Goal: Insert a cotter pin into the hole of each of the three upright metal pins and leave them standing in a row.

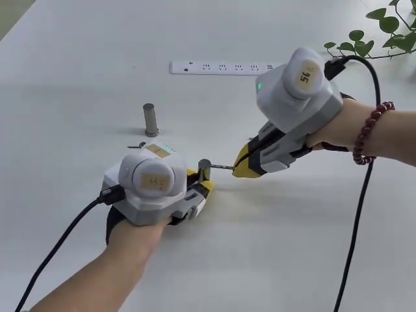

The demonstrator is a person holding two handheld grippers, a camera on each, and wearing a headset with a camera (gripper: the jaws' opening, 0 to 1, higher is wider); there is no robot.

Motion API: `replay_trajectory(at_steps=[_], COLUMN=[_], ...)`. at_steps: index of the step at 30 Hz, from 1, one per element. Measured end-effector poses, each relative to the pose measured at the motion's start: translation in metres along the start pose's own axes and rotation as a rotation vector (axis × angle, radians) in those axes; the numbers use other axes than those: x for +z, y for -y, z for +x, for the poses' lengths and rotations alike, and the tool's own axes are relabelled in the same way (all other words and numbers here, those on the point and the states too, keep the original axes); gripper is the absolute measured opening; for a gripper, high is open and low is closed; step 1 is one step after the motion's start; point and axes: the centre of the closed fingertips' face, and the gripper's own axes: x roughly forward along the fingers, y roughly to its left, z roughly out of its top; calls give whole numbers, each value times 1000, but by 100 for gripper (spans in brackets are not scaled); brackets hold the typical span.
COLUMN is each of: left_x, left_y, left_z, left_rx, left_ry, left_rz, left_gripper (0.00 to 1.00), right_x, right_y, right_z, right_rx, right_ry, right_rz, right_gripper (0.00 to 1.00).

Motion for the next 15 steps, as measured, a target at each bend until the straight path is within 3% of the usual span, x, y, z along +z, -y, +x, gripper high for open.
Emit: replay_trajectory(at_steps=[15], left_x=[0], left_y=[1], left_z=[1], left_rx=[-19], left_ry=[3], left_rz=[-3], left_gripper=[11], right_x=[6], right_y=[5], right_z=[2], right_rx=[0], right_ry=[-28], right_rz=[-116], right_gripper=[0])
